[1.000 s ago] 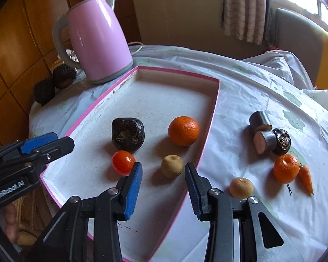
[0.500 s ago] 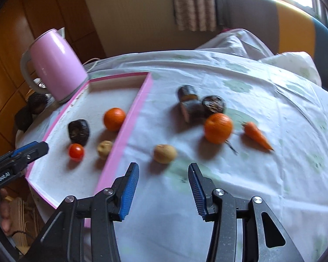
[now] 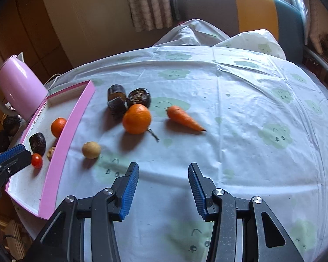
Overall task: Organize fruits
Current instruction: 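Grasp the small brown kiwi with the left gripper while the right gripper moves toward the dark slices, then grasp a dark cylindrical slice with the right gripper while the left gripper holds the kiwi, then carry the kiwi over the tray with left while right lifts the dark slice toward it, then lower the dark slice into the tray and open right while left releases the kiwi there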
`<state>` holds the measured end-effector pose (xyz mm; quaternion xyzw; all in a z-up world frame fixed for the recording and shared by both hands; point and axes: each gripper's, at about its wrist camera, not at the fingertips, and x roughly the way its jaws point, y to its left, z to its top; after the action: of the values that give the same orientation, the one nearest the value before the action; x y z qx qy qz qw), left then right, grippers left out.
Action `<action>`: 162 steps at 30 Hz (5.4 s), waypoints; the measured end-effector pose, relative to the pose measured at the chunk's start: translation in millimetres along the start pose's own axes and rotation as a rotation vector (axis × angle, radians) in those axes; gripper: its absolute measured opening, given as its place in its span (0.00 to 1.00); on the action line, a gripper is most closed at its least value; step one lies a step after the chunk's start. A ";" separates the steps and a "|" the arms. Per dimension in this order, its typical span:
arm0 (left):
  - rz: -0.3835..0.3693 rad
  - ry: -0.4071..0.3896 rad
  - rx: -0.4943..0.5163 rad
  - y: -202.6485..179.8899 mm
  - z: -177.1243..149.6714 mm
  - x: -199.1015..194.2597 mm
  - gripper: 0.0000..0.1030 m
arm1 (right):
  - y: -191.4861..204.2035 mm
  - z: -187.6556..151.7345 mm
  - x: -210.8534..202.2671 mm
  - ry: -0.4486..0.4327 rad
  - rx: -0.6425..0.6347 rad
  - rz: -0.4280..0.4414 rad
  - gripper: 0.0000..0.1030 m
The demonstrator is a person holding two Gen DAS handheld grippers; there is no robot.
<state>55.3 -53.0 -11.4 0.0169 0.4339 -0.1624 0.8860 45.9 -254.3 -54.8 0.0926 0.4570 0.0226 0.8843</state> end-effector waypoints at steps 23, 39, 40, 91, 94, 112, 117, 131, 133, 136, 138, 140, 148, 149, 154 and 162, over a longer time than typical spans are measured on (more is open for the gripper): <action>0.041 0.133 0.142 -45.9 15.1 84.9 0.29 | -37.4 0.9 5.7 -0.003 0.075 -0.018 0.46; -0.061 0.119 0.112 -59.2 -13.5 75.6 0.29 | -21.6 25.5 14.9 0.001 -0.056 0.092 0.40; -0.061 0.117 0.110 -59.0 -13.6 75.6 0.29 | -18.7 28.8 15.4 0.002 -0.069 0.103 0.38; -0.033 0.010 -0.006 -34.0 -14.8 37.3 0.29 | 81.4 75.9 56.5 0.067 -0.406 0.206 0.24; -0.019 -0.001 -0.014 -29.1 -13.1 32.2 0.29 | 82.8 73.0 51.5 0.059 -0.406 0.201 0.24; 0.072 -0.084 -0.055 -12.1 -9.8 3.9 0.29 | 92.9 66.4 39.4 0.019 -0.395 0.176 0.24; 0.096 -0.111 -0.083 0.2 -5.6 -3.0 0.29 | 94.7 67.1 31.5 -0.004 -0.376 0.172 0.24; 0.213 -0.153 -0.302 97.7 -18.7 -36.6 0.29 | 139.3 51.8 9.8 0.017 -0.366 0.299 0.24; 0.236 -0.150 -0.333 112.2 -24.5 -38.4 0.29 | 153.0 46.3 8.7 0.032 -0.386 0.335 0.24; 0.267 -0.136 -0.375 130.1 -33.1 -38.2 0.29 | 172.1 37.5 10.9 0.051 -0.417 0.354 0.24; 0.281 -0.123 -0.394 139.1 -38.1 -35.8 0.29 | 182.2 31.8 14.7 0.072 -0.423 0.367 0.24; 0.284 -0.109 -0.406 144.6 -42.2 -32.9 0.29 | 192.8 24.3 17.5 0.092 -0.439 0.385 0.24; 0.283 -0.076 -0.413 143.4 -47.8 -26.6 0.29 | 212.5 4.1 22.9 0.105 -0.487 0.363 0.24; 0.284 -0.076 -0.415 143.3 -46.8 -26.5 0.29 | 212.5 4.5 23.5 0.105 -0.488 0.360 0.24; 0.286 -0.080 -0.413 139.7 -45.0 -29.6 0.32 | 207.9 5.5 22.8 0.107 -0.471 0.359 0.24; 0.287 -0.092 -0.393 131.6 -42.1 -34.6 0.33 | 202.8 2.5 22.2 0.097 -0.457 0.341 0.25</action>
<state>43.2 88.3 -25.4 -0.1017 0.4096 0.0519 0.9051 69.9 -52.8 -33.9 -0.0347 0.4597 0.2777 0.8428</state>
